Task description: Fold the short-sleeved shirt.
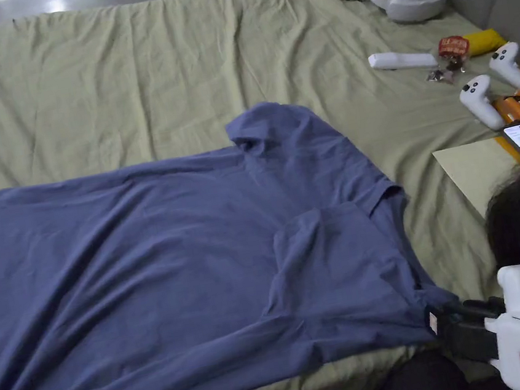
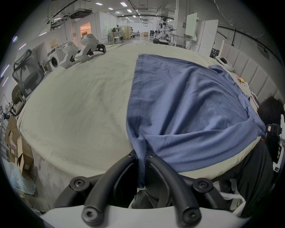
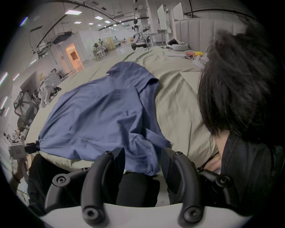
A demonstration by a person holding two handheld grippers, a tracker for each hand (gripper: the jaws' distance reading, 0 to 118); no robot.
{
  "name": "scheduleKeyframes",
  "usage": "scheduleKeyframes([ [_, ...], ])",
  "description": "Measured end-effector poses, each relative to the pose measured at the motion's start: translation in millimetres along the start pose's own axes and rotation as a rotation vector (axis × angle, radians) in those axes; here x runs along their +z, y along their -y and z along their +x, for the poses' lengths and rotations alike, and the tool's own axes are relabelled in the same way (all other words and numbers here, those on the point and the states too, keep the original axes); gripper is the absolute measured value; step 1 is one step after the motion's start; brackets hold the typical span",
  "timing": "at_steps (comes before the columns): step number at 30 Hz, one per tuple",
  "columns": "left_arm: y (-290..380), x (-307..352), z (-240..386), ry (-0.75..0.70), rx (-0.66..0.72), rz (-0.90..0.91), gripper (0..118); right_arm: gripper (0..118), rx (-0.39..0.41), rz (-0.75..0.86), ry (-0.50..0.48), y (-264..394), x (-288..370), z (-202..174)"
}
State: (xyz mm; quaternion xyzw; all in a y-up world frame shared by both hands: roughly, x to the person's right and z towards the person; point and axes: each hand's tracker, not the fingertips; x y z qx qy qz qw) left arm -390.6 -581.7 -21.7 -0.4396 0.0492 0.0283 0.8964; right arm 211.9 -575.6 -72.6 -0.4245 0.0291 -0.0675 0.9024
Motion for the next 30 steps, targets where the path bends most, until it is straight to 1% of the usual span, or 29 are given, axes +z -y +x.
scheduleKeyframes([
  [2,0.6,1.5,3.2,-0.006,0.012,0.005,10,53,0.032,-0.011,0.014,-0.1,-10.4,2.1],
  [5,1.3,2.9,5.4,-0.008,0.004,0.009,10,53,0.045,-0.025,-0.005,-2.4,-23.9,8.4],
  [9,0.1,3.8,6.2,0.000,0.001,0.008,10,53,0.014,-0.047,-0.055,-1.9,-36.7,15.3],
  [10,-0.2,3.9,5.4,0.001,0.001,0.008,10,49,0.013,-0.047,-0.062,-0.9,-38.0,16.0],
  [11,0.0,4.4,5.9,0.001,0.001,0.010,10,43,0.019,-0.038,-0.062,0.5,-36.6,15.7],
  [12,0.3,5.1,7.0,0.002,0.001,0.011,10,39,0.020,-0.027,-0.062,1.0,-34.3,15.5],
  [14,0.4,5.9,8.1,-0.003,-0.006,0.014,10,29,0.006,-0.013,-0.084,2.2,-27.6,15.3],
  [15,0.4,6.6,8.1,-0.004,-0.013,0.018,10,14,0.006,0.000,-0.081,3.0,-24.1,13.6],
  [16,0.4,8.8,7.7,-0.001,-0.018,0.020,11,12,0.015,0.013,-0.074,3.1,-19.7,12.3],
  [18,1.0,15.3,2.0,0.022,-0.013,0.041,10,11,0.010,0.034,-0.089,3.0,-12.1,13.5],
  [20,-0.6,24.0,-3.5,0.046,0.024,0.080,10,11,-0.017,0.073,-0.114,-2.6,-5.1,16.4],
  [23,-13.3,40.8,-6.8,0.062,0.055,0.182,10,11,-0.041,0.119,-0.129,-20.4,-1.4,17.1],
  [26,-50.1,46.0,-11.2,0.089,0.066,0.220,10,11,-0.042,0.164,-0.129,-51.2,-4.3,11.7],
  [28,-81.8,41.0,-15.3,0.107,0.072,0.246,10,11,-0.070,0.188,-0.099,-82.4,-14.0,8.5],
  [30,-113.8,27.6,-16.7,0.106,0.047,0.244,10,11,-0.100,0.207,-0.108,-112.3,-26.8,3.0],
])
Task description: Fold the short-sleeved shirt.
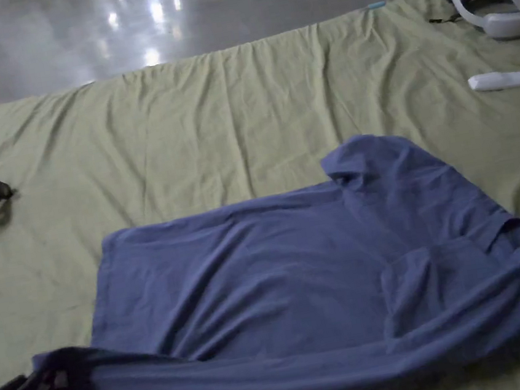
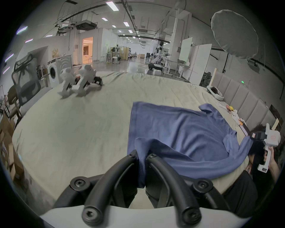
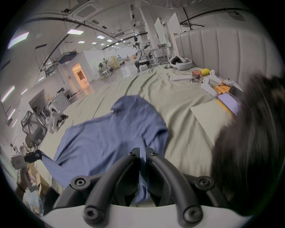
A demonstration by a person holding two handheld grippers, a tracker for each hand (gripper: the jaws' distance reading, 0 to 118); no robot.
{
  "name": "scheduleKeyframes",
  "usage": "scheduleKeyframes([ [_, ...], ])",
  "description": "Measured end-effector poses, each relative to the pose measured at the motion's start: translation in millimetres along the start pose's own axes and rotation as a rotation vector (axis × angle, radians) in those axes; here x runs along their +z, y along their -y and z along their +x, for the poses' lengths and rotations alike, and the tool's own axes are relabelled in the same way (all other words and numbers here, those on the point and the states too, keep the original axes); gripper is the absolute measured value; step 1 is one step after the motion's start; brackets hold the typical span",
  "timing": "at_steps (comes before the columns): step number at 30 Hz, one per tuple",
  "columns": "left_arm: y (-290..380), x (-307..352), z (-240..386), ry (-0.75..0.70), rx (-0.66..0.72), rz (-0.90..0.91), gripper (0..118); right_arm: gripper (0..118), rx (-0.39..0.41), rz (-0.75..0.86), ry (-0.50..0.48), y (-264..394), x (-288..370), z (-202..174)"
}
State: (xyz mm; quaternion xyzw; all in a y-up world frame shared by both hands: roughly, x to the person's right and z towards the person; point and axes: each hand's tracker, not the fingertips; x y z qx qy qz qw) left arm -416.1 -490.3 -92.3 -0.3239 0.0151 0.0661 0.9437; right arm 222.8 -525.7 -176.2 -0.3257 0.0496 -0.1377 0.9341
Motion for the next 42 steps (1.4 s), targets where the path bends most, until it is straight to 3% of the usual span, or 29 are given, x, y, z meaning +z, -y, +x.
scheduleKeyframes([
  [4,-41.5,-50.6,-3.2,0.006,-0.032,-0.049,10,11,0.028,0.008,0.015,-39.7,-40.7,-15.6],
  [10,-58.5,-112.2,-7.3,-0.007,0.065,-0.137,10,11,0.128,-0.065,0.092,-62.4,-95.6,-27.0],
  [14,-39.7,-127.2,-2.7,-0.021,0.033,-0.173,10,12,0.204,-0.107,0.047,-41.7,-93.1,-30.7],
  [15,-34.3,-130.6,-2.5,-0.030,0.010,-0.194,10,16,0.241,-0.125,0.052,-32.4,-91.9,-29.8],
  [16,-28.1,-131.4,-1.5,-0.039,-0.006,-0.214,11,35,0.262,-0.156,0.056,-24.2,-91.4,-29.1],
  [17,-23.0,-131.8,-1.9,-0.050,-0.006,-0.229,18,53,0.258,-0.182,0.052,-17.1,-90.7,-28.0],
  [18,-17.1,-129.5,-3.7,-0.059,0.006,-0.238,42,64,0.245,-0.193,0.045,-8.9,-87.2,-26.4],
  [19,-12.1,-123.5,-7.1,-0.054,0.024,-0.247,85,65,0.230,-0.191,0.035,-1.2,-81.9,-24.2],
  [20,-6.5,-114.9,-9.7,-0.018,0.048,-0.225,95,65,0.222,-0.192,0.024,3.9,-76.2,-23.3],
  [24,0.6,-36.4,-3.8,0.028,0.010,-0.038,94,65,0.199,-0.142,-0.006,12.3,-30.6,-27.4],
  [27,6.7,44.0,16.0,0.044,-0.107,0.162,94,66,0.201,0.011,-0.030,13.4,26.5,-41.9],
  [30,19.5,113.4,43.5,0.027,-0.178,0.300,94,76,0.219,0.175,0.015,25.0,78.8,-62.0],
  [31,27.4,130.2,53.6,0.009,-0.187,0.343,94,76,0.172,0.212,0.003,31.3,90.1,-63.7],
  [33,43.0,143.5,59.4,0.006,-0.181,0.359,94,74,-0.058,0.147,-0.049,41.8,92.7,-57.6],
  [34,49.5,149.7,65.3,0.013,-0.164,0.362,92,67,-0.127,0.051,-0.133,44.9,90.9,-51.9],
  [35,54.9,153.0,70.1,0.021,-0.132,0.365,83,53,-0.141,-0.005,-0.161,49.8,89.0,-51.7],
  [36,60.5,153.7,74.6,0.018,-0.097,0.363,66,34,-0.106,0.044,-0.112,59.3,94.5,-58.3],
  [37,65.2,156.3,78.6,0.014,-0.073,0.364,30,18,-0.030,0.100,-0.053,67.4,102.3,-67.6],
  [38,68.1,158.2,81.7,0.005,-0.065,0.361,8,14,0.057,0.127,-0.014,72.2,108.6,-77.0],
  [40,72.1,162.9,90.0,-0.030,-0.047,0.376,2,9,0.189,0.158,-0.035,79.7,118.9,-89.7],
  [42,72.5,165.9,86.8,0.005,-0.035,0.374,2,4,0.253,0.186,-0.042,83.0,128.6,-102.4],
])
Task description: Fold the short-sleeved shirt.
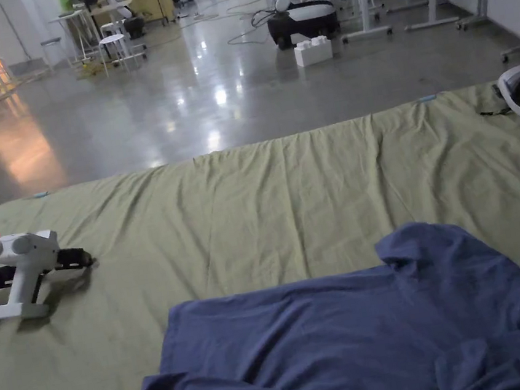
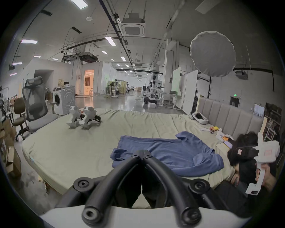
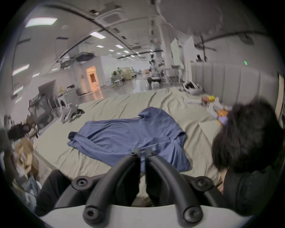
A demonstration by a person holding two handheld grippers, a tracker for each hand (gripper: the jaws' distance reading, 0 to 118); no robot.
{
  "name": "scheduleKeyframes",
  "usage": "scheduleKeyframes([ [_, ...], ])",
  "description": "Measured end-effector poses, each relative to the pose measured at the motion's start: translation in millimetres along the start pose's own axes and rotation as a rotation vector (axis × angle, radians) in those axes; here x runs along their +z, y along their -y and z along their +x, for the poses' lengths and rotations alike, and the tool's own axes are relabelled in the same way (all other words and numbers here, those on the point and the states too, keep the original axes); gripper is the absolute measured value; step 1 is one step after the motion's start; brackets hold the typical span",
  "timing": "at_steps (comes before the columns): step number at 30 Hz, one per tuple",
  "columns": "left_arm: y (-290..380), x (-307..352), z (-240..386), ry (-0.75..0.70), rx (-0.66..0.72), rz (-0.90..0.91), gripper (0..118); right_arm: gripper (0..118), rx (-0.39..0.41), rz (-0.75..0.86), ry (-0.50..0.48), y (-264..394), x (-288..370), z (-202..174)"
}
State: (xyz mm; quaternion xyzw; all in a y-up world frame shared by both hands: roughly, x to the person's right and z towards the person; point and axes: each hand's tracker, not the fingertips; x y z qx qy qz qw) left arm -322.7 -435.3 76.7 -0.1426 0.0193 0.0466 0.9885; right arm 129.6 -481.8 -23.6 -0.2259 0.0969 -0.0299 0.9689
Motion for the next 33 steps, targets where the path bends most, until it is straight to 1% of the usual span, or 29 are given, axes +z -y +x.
scheduleKeyframes([
  [1,0.4,0.3,0.1,-0.006,0.011,0.008,1,4,0.040,0.034,-0.008,1.0,3.5,-5.9],
  [2,-0.7,-1.5,0.9,-0.011,0.012,0.006,1,3,0.070,0.055,0.011,0.0,5.3,-10.8],
  [3,-3.0,-7.0,-2.7,-0.011,0.014,-0.008,1,3,0.087,0.065,0.013,-1.8,5.7,-13.7],
  [5,-2.5,-16.7,-9.6,-0.025,0.025,-0.023,1,3,0.054,0.069,0.003,-5.9,3.0,-15.6],
  [7,-3.0,-32.8,-20.7,-0.001,0.074,-0.085,1,3,-0.018,0.064,-0.034,-10.2,-1.7,-11.0],
  [10,2.6,-68.3,-39.9,-0.018,0.108,-0.164,3,3,-0.117,0.052,-0.072,-12.3,-5.8,-1.3],
  [11,5.5,-83.8,-48.5,-0.008,0.130,-0.199,17,3,-0.145,0.040,-0.084,-11.1,-8.1,2.5],
  [12,9.7,-104.7,-58.7,-0.005,0.153,-0.235,49,3,-0.175,0.022,-0.092,-8.6,-11.5,6.8],
  [13,14.1,-132.2,-71.1,0.015,0.183,-0.315,87,3,-0.198,-0.005,-0.092,-3.9,-14.4,11.6],
  [14,19.8,-148.2,-74.9,0.028,0.197,-0.330,83,3,-0.215,-0.026,-0.088,-0.6,-17.3,15.2],
  [15,27.7,-172.8,-82.1,0.028,0.219,-0.371,83,3,-0.234,-0.050,-0.086,4.4,-20.6,19.8],
  [16,35.5,-196.6,-89.5,0.006,0.242,-0.418,83,3,-0.240,-0.070,-0.074,9.0,-22.9,23.6],
  [18,50.2,-237.7,-102.0,-0.013,0.239,-0.489,81,3,-0.237,-0.117,-0.052,17.0,-25.2,28.5],
  [20,60.3,-268.3,-105.9,-0.056,0.222,-0.536,60,3,-0.229,-0.148,-0.031,23.3,-25.8,35.0],
  [21,64.8,-281.5,-108.1,-0.048,0.213,-0.547,48,3,-0.225,-0.162,-0.021,26.2,-25.0,37.2],
  [22,68.7,-288.7,-108.4,-0.061,0.201,-0.553,42,3,-0.222,-0.174,-0.009,28.7,-24.6,40.7],
  [23,70.2,-296.0,-108.2,-0.090,0.201,-0.576,42,3,-0.223,-0.184,0.008,31.0,-24.5,44.3],
  [25,68.3,-300.5,-103.7,-0.081,0.206,-0.563,38,3,-0.239,-0.205,0.031,35.6,-25.6,51.4],
  [26,65.5,-300.0,-100.5,-0.085,0.174,-0.571,32,3,-0.256,-0.216,0.036,38.0,-27.2,55.2],
  [27,62.7,-301.7,-95.1,-0.081,0.104,-0.585,20,3,-0.277,-0.225,0.038,40.8,-29.7,59.2],
  [28,62.2,-304.6,-90.7,-0.069,0.056,-0.595,13,3,-0.301,-0.238,0.038,43.2,-33.4,63.0],
  [29,62.4,-308.5,-86.2,-0.051,0.041,-0.614,12,3,-0.315,-0.252,0.035,43.5,-38.6,65.5],
  [30,60.7,-307.6,-75.4,-0.091,0.003,-0.625,11,4,-0.318,-0.265,0.036,42.8,-45.0,68.5],
  [32,61.4,-313.7,-67.7,-0.093,-0.045,-0.640,11,4,-0.302,-0.296,0.051,36.7,-64.4,73.1],
  [33,62.8,-317.7,-66.0,-0.103,-0.062,-0.654,11,6,-0.290,-0.320,0.062,32.3,-79.7,76.8],
])
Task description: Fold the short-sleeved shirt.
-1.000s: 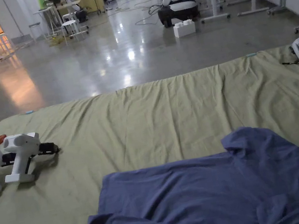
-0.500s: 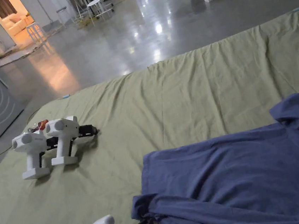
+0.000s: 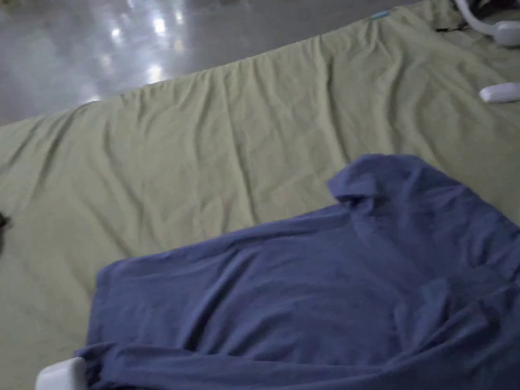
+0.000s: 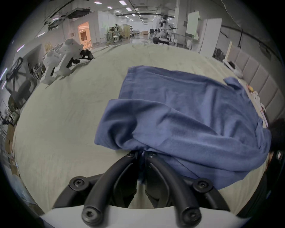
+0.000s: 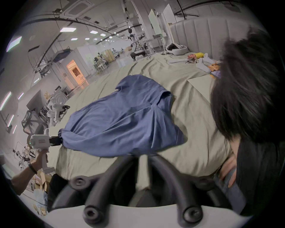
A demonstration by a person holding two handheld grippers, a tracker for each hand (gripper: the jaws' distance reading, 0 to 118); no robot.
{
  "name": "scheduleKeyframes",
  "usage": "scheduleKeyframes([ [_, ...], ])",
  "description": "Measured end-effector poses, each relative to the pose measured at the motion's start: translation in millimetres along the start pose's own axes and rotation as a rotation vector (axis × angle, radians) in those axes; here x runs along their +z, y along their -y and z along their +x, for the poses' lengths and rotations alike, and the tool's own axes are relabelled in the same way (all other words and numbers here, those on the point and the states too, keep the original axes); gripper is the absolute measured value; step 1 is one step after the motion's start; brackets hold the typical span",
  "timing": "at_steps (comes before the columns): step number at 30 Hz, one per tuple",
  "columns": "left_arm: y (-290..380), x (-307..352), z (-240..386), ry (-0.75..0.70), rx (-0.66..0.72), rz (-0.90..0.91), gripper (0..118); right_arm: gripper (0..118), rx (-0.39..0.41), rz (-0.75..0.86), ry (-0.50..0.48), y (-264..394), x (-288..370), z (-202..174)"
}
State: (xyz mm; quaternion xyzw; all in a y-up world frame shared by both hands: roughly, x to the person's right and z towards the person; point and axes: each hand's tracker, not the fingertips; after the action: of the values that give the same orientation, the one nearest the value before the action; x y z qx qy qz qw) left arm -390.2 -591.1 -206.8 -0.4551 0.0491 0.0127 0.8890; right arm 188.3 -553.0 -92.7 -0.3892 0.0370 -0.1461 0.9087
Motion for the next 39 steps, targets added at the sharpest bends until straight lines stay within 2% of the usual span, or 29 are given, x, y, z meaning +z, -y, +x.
scheduleKeyframes([
  [1,-2.2,0.5,0.8,0.002,0.002,-0.011,11,28,0.003,-0.016,0.007,-8.8,-12.7,1.4],
  [3,-4.8,1.9,-1.4,0.004,-0.011,-0.021,11,89,-0.002,-0.020,0.007,-24.3,-40.6,6.9],
  [4,-6.0,2.3,-3.0,0.008,-0.017,-0.027,11,111,-0.008,-0.023,0.009,-32.3,-54.6,9.7],
  [5,-6.9,6.8,-0.8,0.013,-0.018,-0.032,11,114,-0.015,-0.016,0.013,-39.1,-68.7,11.9],
  [7,-6.4,6.8,-1.3,0.018,-0.016,-0.037,11,113,-0.024,-0.044,0.028,-53.2,-101.9,16.4],
  [9,-5.0,11.2,1.8,0.018,-0.020,-0.035,11,113,-0.007,-0.107,0.100,-62.8,-135.4,18.5],
  [11,-1.9,13.0,3.2,0.017,-0.025,-0.028,11,106,0.015,-0.130,0.108,-67.9,-155.8,12.8],
  [13,-5.1,7.6,-0.6,0.018,-0.027,-0.023,11,89,0.074,-0.141,0.172,-72.8,-161.3,-2.1],
  [15,-3.6,7.0,-2.1,0.022,-0.025,-0.019,11,74,0.158,-0.143,0.183,-77.6,-165.5,-11.9],
  [18,0.6,6.7,-5.1,0.028,-0.011,0.001,11,57,0.115,-0.154,0.165,-83.6,-168.9,-5.7],
  [20,4.6,11.0,-7.9,0.037,0.023,0.019,11,19,0.041,-0.113,0.168,-83.3,-158.3,1.1],
  [21,4.7,11.7,-11.8,0.049,0.054,0.026,11,12,0.047,-0.098,0.185,-82.0,-152.7,3.7],
  [22,6.0,16.3,-16.8,0.068,0.095,0.035,10,11,0.047,-0.096,0.187,-81.3,-147.1,7.6],
  [23,9.6,24.6,-24.0,0.109,0.161,0.058,10,10,0.015,-0.101,0.141,-81.6,-141.6,12.4],
  [25,16.5,44.9,-34.0,0.147,0.243,0.094,10,9,0.035,-0.087,0.149,-81.0,-126.5,10.5],
  [27,27.2,74.2,-40.0,0.131,0.253,0.163,10,8,0.107,-0.084,0.195,-81.0,-114.3,2.1],
  [29,36.3,100.7,-44.6,0.142,0.264,0.153,10,8,0.100,-0.071,0.195,-78.2,-100.2,-5.5],
  [35,77.4,154.2,-59.8,0.143,0.293,0.160,10,8,0.152,-0.028,0.197,-63.7,-41.8,-8.9],
  [39,108.6,171.5,-59.5,0.151,0.308,0.145,10,8,0.151,-0.064,0.186,-47.7,-10.2,-11.5],
])
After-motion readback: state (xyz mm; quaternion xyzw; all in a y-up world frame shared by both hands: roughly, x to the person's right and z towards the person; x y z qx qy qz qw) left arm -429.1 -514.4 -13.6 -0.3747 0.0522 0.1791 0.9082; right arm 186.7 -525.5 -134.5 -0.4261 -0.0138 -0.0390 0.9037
